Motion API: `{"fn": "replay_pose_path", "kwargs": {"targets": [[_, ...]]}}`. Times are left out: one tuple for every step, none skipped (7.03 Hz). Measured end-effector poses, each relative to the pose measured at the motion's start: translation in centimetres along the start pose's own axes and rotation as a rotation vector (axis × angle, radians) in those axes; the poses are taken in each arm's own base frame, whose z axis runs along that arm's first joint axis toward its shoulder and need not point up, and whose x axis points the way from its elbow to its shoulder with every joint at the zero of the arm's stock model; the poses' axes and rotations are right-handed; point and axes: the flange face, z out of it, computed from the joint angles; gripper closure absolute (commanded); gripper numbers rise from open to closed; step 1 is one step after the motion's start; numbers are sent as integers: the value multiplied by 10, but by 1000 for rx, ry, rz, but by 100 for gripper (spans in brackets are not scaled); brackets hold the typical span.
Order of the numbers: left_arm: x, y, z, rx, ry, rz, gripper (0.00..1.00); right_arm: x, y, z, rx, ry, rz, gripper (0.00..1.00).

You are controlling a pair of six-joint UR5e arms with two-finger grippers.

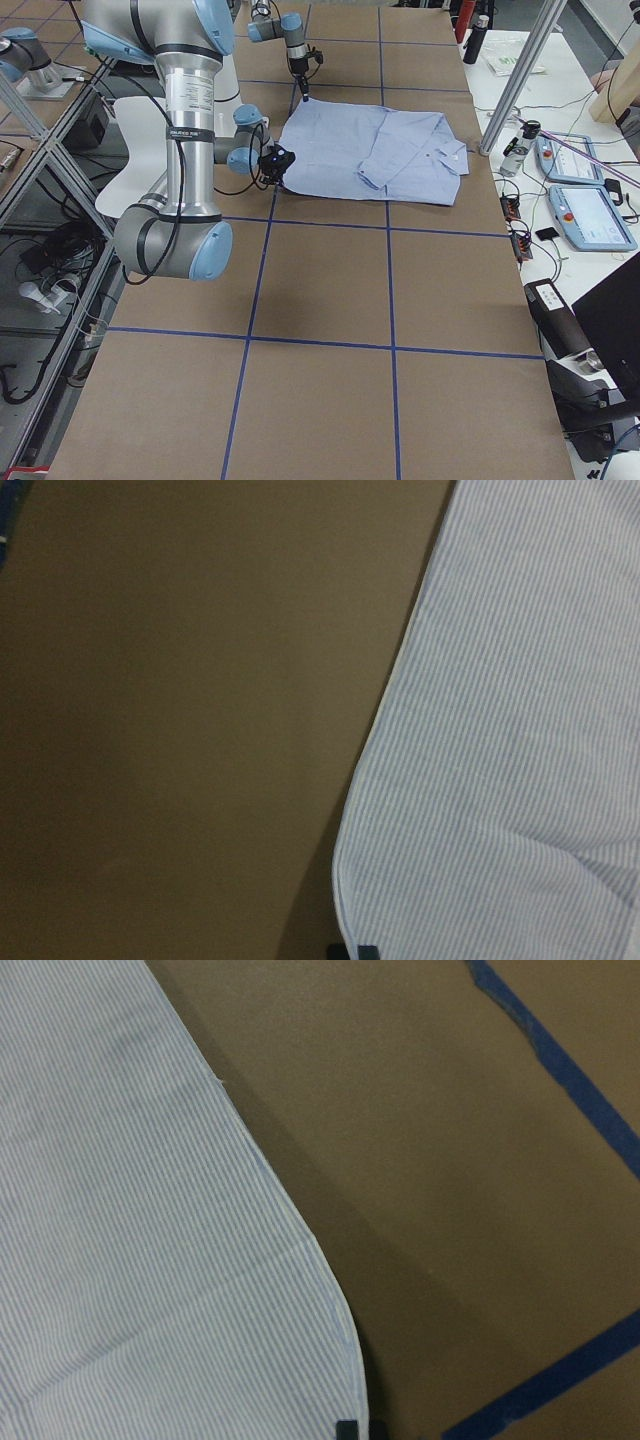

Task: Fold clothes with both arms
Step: 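Grasp the hem corners, left gripper nearest corner while right gripper the other, then lift both hem corners and fold them toward the collar with both grippers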

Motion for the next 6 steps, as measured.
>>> {"fn": "replay_pose_path", "kwargs": {"targets": [[7, 1, -16, -6, 28, -1, 100, 0, -1, -1, 0, -1, 0, 100], [12, 4, -33, -21, 52, -5, 100, 2, -3, -6, -1, -3, 1, 100], [18, 9, -51, -59, 77, -8, 100, 6, -7, -15, -3, -6, 1, 100], [23, 16, -68, -99, 96, -29, 100, 8, -8, -23, -9, -9, 0, 100], [26, 22, -81, -126, 107, -67, 100, 7, -7, -33, -20, -20, 1, 100], [31, 24, -93, -138, 115, -90, 100, 1, -8, -49, -34, -43, 7, 100]]}}
